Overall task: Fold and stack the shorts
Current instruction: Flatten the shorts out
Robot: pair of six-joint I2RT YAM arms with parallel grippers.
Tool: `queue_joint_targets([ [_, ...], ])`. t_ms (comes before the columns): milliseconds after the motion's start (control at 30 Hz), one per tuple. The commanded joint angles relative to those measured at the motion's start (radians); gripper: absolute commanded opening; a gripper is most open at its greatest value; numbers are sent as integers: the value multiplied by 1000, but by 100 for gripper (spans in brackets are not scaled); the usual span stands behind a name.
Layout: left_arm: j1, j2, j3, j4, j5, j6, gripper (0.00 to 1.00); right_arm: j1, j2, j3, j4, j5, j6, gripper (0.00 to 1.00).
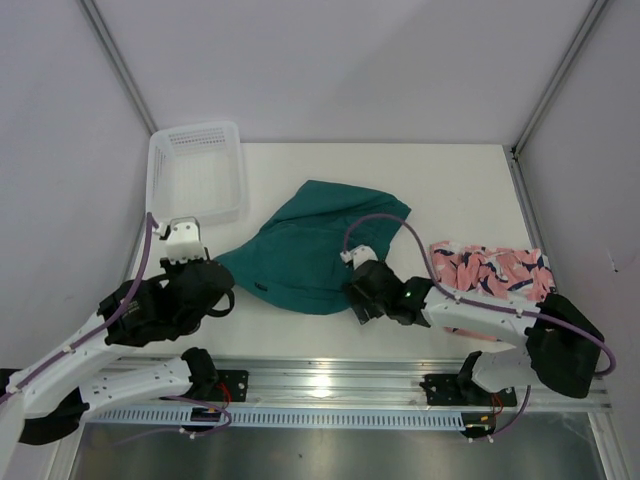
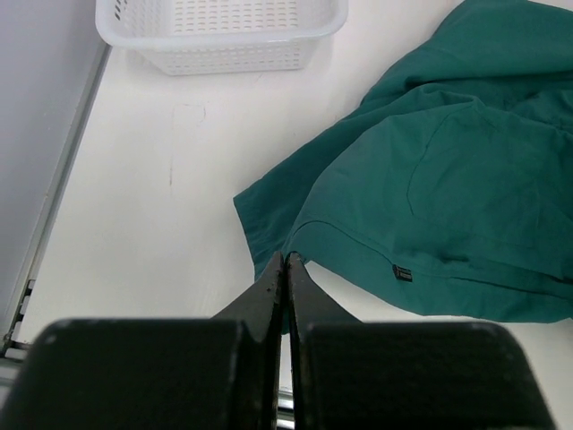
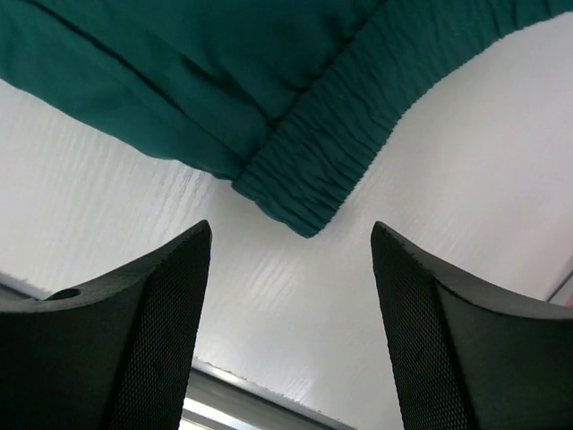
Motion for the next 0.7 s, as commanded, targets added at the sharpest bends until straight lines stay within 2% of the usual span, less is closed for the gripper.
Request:
queue_joint_targets([
  [0, 28, -5, 11, -5, -59, 35, 0, 114, 74, 67, 11, 270, -41, 73],
  [167, 63, -7, 1, 31, -67, 79, 0, 232, 211, 111, 4, 439, -88, 73],
  [267, 73, -10, -4, 40, -64, 92, 0, 261, 279, 145, -15, 554, -84, 73],
  [433, 82, -22, -4, 44, -72, 108, 0, 275, 396, 182, -30, 609, -92, 71],
  [533, 89, -31, -1, 50, -72, 131, 0, 274, 445, 200, -35, 632, -105, 66],
  [633, 99, -36, 1, 59, -70, 142, 0, 280, 479, 216, -32, 635, -125, 49],
  [667, 100, -36, 4, 59, -72, 148, 0, 280, 485, 222, -26, 635, -133, 39],
])
